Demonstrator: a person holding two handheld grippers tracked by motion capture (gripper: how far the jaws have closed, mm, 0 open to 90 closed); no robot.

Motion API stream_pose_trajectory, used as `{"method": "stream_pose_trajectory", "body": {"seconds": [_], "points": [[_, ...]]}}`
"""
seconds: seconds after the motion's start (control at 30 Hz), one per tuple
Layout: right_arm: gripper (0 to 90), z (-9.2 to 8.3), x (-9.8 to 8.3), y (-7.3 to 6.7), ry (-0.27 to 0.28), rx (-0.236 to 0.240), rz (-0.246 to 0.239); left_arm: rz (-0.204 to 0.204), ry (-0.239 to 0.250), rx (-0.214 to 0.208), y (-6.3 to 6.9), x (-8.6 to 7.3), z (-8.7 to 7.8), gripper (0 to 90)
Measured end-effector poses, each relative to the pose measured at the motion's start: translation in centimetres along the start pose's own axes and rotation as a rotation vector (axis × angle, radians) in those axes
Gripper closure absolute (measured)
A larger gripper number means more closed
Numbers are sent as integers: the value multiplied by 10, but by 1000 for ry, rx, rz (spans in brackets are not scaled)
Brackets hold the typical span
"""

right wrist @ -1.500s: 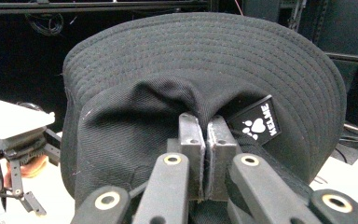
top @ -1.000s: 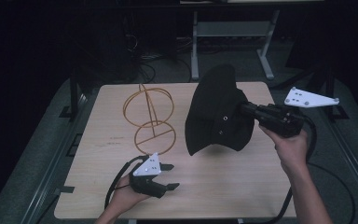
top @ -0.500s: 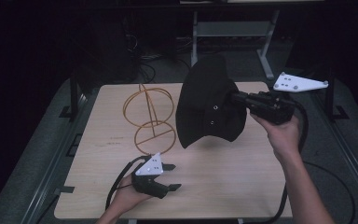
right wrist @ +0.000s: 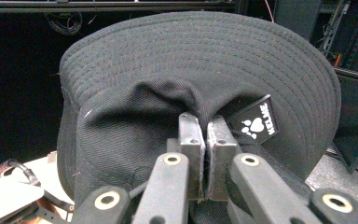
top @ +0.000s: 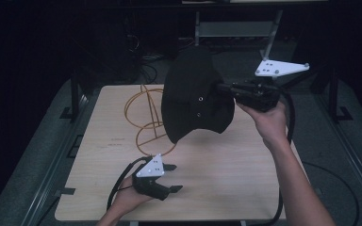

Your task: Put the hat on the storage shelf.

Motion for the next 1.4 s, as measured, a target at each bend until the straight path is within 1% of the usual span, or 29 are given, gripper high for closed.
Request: {"method": "stream_pose_trajectory", "body": {"seconds": [0.07,0.1,0.23,0.3,0.37,0.4,0.43,0.47,0.5,0.63,0.8,0.87,0.93,1.0,1.03,1.07,1.13,1.17,1.2,1.23,1.27,1.3,1.4], "points": [[872,8,6,1,-2,10,-6,-19,0,-4,-1,0,0,304],[872,8,6,1,-2,10,-6,-24,-1,-9,-1,0,0,304],[871,21,16,-1,-11,31,-12,-29,9,-5,-2,0,-2,304],[871,24,18,-1,-10,33,-15,-33,5,-6,-3,0,-4,303],[871,31,23,-1,-16,41,-18,-35,15,-1,-5,0,-5,303],[871,31,23,-1,-16,41,-18,-41,16,1,-5,0,-5,303],[871,36,25,0,-21,43,-18,-45,22,1,-6,1,-6,303],[871,36,25,0,-21,43,-18,-45,22,1,-6,1,-6,304],[871,41,28,1,-21,50,-21,-44,22,1,-6,2,-6,304],[871,47,32,0,-19,62,-19,-38,14,3,-6,1,-5,303],[870,60,43,-1,-28,86,-25,-38,22,3,-6,2,-5,303],[870,66,46,-2,-36,105,-16,-54,20,0,-5,2,-5,304],[869,73,47,0,-46,113,-10,-44,29,0,-5,3,-4,304],[868,83,49,2,-64,128,1,-37,25,-2,-4,4,-4,304],[868,86,50,2,-68,133,2,-24,25,-1,-4,4,-4,304],[868,86,50,2,-68,133,2,-24,25,-1,-4,4,-4,304],[868,95,53,2,-78,145,4,-14,14,-1,-4,2,-4,303],[867,98,53,2,-80,150,8,-31,20,-8,-3,3,-5,303],[867,98,53,2,-80,150,8,-31,20,-8,-3,3,-5,303],[867,100,54,1,-78,160,10,-30,18,-14,-2,3,-5,303],[867,102,54,1,-75,170,10,-34,23,-12,-2,3,-5,303],[866,106,53,1,-77,177,18,-26,17,-13,-1,2,-4,300],[866,109,52,3,-80,181,26,-24,17,-13,-1,2,-4,300]]}}
Point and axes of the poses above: each handheld gripper's, and its own axes: z roughly forward along the jaws, x roughly out of its top, y roughly to its right, the point moved 10 cm from there along z, roughly forward along the jaws, and after that the axes turned 15 degrees about x, right-handed, at the moved point
